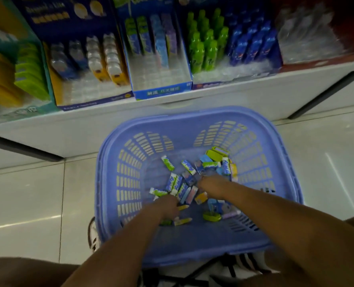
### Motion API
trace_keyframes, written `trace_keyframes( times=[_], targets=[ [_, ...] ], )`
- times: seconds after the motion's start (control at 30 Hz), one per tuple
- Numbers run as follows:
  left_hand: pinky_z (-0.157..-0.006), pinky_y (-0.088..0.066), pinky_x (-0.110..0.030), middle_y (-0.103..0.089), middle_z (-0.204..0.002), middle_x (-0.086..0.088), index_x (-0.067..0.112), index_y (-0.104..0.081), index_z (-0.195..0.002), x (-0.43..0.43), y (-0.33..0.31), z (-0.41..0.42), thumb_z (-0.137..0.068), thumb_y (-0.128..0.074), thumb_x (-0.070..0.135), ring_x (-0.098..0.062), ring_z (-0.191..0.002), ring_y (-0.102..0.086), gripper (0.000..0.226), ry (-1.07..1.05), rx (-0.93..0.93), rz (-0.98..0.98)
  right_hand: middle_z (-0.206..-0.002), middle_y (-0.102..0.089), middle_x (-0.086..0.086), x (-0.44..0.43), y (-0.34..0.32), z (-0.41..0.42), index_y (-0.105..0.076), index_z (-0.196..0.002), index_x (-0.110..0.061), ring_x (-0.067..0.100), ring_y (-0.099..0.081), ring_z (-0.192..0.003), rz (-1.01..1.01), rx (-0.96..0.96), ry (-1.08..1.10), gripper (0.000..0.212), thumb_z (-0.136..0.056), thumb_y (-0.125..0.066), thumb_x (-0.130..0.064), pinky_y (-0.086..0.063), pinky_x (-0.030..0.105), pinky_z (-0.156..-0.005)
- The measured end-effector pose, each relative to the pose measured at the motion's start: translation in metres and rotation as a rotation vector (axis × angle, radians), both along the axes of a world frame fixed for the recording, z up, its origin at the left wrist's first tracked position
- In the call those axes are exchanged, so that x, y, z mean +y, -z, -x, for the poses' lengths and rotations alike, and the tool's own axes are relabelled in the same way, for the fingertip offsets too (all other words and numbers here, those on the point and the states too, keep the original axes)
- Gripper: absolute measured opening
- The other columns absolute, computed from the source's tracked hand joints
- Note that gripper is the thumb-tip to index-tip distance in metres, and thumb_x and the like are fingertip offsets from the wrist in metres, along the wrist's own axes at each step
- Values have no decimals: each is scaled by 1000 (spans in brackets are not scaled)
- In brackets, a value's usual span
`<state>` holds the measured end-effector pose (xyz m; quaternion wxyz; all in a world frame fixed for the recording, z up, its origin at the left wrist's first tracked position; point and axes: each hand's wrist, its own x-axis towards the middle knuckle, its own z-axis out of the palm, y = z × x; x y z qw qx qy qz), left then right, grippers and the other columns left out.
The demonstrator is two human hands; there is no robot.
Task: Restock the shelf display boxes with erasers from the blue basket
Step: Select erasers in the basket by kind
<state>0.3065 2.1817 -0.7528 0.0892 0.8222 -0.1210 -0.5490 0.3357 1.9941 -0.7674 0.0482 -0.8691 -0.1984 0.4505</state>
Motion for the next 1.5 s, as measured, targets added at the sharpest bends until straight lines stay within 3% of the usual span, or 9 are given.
trace_keyframes(
  times=[0.1, 0.33, 0.57, 0.7, 0.8, 0.97, 1.13, 1.33, 1.5],
  targets=[
    [-79, -45, -38, -60, -108, -21, 0, -61, -105, -1, 5, -6, -89, -58, 22, -35, -107, -58, 27, -90, -5, 27, -114, -61, 17, 2, 1, -7, -61, -112, -1, 32, -57, -106, -39, 96, -17, 43, -87, -64, -35, -47, 36, -89],
    [-78, -46, -31, -63, -115, -20, 3, -57, -120, -28, -2, -19, -91, -59, 26, -33, -106, -60, 37, -431, -117, 259, -97, -68, 10, 9, -17, -35, -65, -101, -7, 20, -60, -87, -329, 92, 256, 25, -78, -73, -13, -45, 24, -73],
    [-79, -43, -34, -61, -110, -17, 6, -59, -101, -12, -12, -16, -95, -47, 26, -33, -103, -57, 23, -433, -112, 151, -112, -62, 16, -15, -13, -4, -63, -101, -3, 30, -59, -103, 187, 235, -239, 26, -83, -70, -20, -45, 34, -78],
    [-57, -41, -25, -58, -67, -5, 15, -50, -66, -12, -30, -23, -96, -44, 42, -21, -62, -59, 41, -600, -22, 205, -107, -65, 19, -13, -13, 0, -69, -101, 3, 33, -61, -101, 209, 210, -201, 29, -84, -70, -19, -47, 36, -79],
    [-40, -38, -16, -55, -57, 1, 14, -57, -70, -10, -50, -33, -98, -35, 48, -7, -38, -49, 49, -810, -20, 253, -79, -60, 12, -15, -16, -2, -62, -71, -5, 25, -57, -73, 167, 184, -212, 21, -87, -66, -18, -48, 39, -81],
    [-47, -36, -21, -59, -71, -3, 10, -60, -91, 9, -74, -31, -97, -43, 41, -14, -56, -48, 36, -1102, 25, 332, -89, -45, 7, -15, -20, 9, -35, -66, -24, 25, -52, -101, 180, 79, -252, 38, -82, -69, -30, -33, 28, -67],
    [-48, -34, -21, -56, -67, -3, 13, -55, -75, 28, -95, -16, -93, -44, 30, -12, -52, -42, 27, -1241, 57, 377, -114, -60, 13, -7, -19, 17, -62, -110, -3, 30, -58, -107, 176, 34, -77, 39, -81, -71, -29, -47, 34, -81],
    [-49, -27, -25, -43, -62, -2, 11, -63, -77, 45, -105, -22, -93, -43, 34, -14, -51, -34, 34, -1236, -20, 407, -101, -66, 22, 13, -50, -7, -59, -85, -9, 23, -59, -82, -158, 140, 396, 6, -86, -65, -9, -45, 30, -72],
    [-40, -23, -19, -36, -55, -1, 12, -63, -73, 65, -128, -59, -99, -31, 46, -13, -46, -28, 53, -1363, -194, 587, -86, -63, 8, 57, -141, -55, -61, -111, -2, 12, -60, -67, -625, 4, 592, 22, -91, -60, -9, -52, 16, -65]
  ],
)
